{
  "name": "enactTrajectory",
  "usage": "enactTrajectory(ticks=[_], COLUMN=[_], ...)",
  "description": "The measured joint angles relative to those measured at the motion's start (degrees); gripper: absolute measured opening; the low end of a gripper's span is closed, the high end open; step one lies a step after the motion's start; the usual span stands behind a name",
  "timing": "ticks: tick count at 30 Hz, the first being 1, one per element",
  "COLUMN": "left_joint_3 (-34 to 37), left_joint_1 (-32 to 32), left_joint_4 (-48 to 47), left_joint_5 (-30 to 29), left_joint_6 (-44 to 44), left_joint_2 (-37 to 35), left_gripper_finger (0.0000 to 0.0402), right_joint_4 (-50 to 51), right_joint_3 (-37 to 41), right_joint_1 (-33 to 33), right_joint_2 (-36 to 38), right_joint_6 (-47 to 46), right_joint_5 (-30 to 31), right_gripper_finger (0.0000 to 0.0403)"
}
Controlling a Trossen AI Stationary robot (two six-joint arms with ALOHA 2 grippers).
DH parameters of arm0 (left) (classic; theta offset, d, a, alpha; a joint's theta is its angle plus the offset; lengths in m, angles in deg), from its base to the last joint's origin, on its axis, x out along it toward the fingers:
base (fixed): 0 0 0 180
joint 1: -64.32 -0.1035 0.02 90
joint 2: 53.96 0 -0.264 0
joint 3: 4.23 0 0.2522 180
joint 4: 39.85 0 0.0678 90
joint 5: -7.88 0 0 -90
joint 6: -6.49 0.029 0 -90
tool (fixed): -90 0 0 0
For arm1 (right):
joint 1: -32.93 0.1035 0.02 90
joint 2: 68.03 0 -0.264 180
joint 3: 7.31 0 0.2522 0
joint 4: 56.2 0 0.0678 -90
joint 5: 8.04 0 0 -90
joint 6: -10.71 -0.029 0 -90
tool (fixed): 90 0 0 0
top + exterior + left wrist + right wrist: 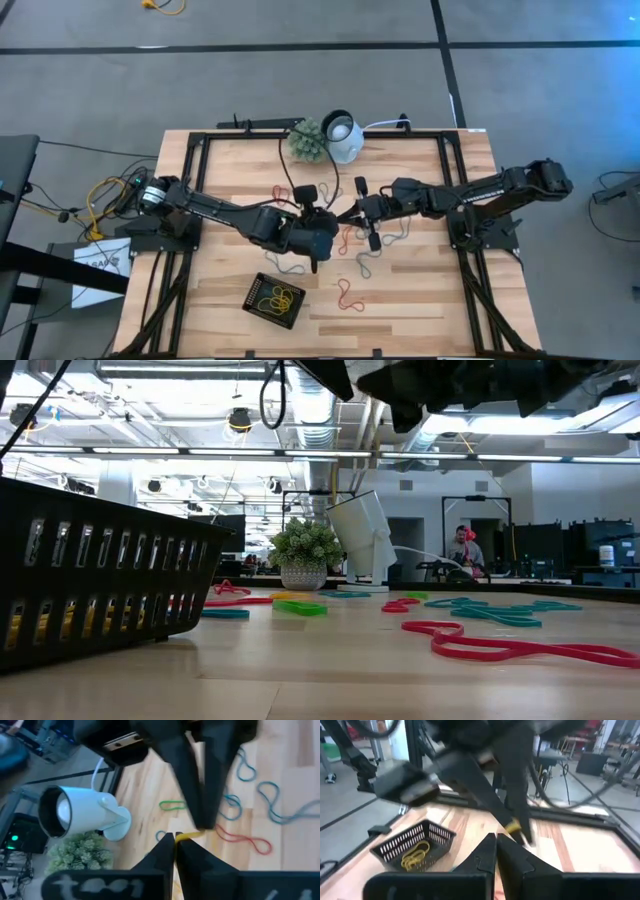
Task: Pick and place items into bin
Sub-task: Put the yellow rubber band into the black bin
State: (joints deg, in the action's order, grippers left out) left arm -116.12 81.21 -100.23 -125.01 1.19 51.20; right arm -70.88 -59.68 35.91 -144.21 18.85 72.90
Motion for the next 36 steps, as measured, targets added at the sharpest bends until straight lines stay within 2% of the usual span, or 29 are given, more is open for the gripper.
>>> enactTrajectory(ticks=[6,8,14,16,19,23,26,28,33,36], left_joint_3=[0.0,0.0,0.0,0.0,0.0,0.0,0.31,0.58,2.21,3.81], left_joint_1=[1.36,2.18,7.4,9.78,13.31,17.03,18.92,19.77,21.15,22.24], left_joint_4=[-5.9,-8.68,-12.24,-14.32,-21.02,-29.35,-29.71,-29.79,-28.6,-28.72], left_joint_5=[0.06,1.89,21.18,24.41,24.63,23.71,20.24,19.93,27.1,27.15], left_joint_6=[-5.59,-9.06,-17.49,-18.25,-22.05,-33.08,-39.68,-41.41,-45.14,-46.78], left_joint_2=[-0.07,-0.07,-0.09,-0.09,-0.09,-0.09,-0.09,-0.09,-0.09,-0.09], left_gripper_finger=[0.0001,0.0,0.0,0.0,0.0,0.0,0.0,0.0,0.0,0.0], right_joint_4=[0.73,1.59,10.1,13.23,16.72,18.68,18.7,18.72,18.76,18.76], right_joint_3=[0.0,0.0,0.0,0.0,0.0,0.0,0.0,0.0,0.0,0.0], right_joint_1=[0.02,0.0,-0.03,-0.09,-0.09,0.0,0.0,0.0,0.0,0.0], right_joint_2=[0.0,0.01,0.09,0.09,0.09,0.09,0.09,0.09,0.09,0.09], right_joint_6=[-0.17,-0.48,-2.15,-2.16,-2.19,-2.21,-2.21,-2.21,-2.21,-2.21], right_joint_5=[-0.02,0.0,0.12,0.38,0.44,0.51,0.55,0.56,0.57,0.57], right_gripper_finger=[0.006,0.0076,0.0103,0.0104,0.0102,0.0103,0.0102,0.0102,0.0102,0.0102])
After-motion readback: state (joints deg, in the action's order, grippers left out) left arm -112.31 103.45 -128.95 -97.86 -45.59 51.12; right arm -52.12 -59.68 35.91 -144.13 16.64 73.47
